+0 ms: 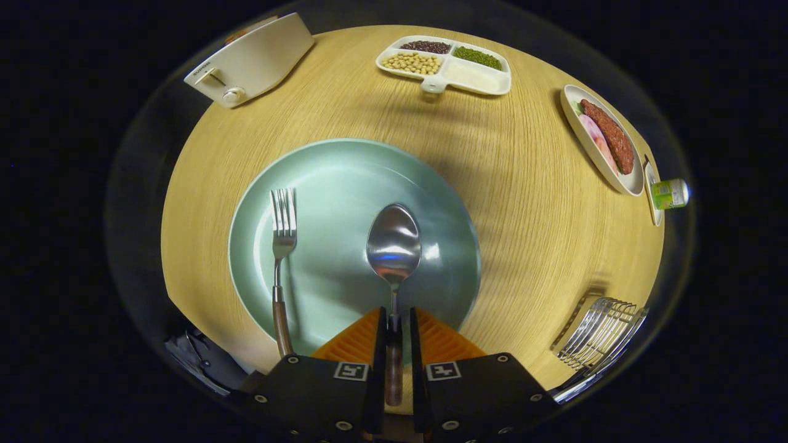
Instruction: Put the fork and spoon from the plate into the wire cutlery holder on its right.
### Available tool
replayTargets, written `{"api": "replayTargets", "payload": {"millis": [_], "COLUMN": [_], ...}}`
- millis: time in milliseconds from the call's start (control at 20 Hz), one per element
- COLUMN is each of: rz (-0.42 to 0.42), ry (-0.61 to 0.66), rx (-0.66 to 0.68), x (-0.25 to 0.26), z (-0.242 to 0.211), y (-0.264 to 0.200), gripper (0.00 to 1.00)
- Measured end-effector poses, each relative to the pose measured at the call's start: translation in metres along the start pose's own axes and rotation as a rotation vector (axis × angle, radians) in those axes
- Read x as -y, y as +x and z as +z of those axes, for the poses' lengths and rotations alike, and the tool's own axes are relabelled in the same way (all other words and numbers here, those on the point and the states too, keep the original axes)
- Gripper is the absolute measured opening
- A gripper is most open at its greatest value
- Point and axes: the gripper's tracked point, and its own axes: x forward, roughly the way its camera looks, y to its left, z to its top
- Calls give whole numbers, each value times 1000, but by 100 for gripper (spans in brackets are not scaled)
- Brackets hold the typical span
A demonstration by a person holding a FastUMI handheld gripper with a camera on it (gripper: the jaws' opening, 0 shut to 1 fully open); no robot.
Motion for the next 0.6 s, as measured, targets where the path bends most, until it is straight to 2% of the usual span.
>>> {"api": "replayTargets", "payload": {"millis": [150,250,450,600], "rz": [35,51,54,97], "ry": [41,50,56,123], "rx": [1,19,84,140], "x": [-5,-4,3,5], "z": [0,2,5,7], "y": [4,1,-8,-22], "gripper": [8,5,4,4]}}
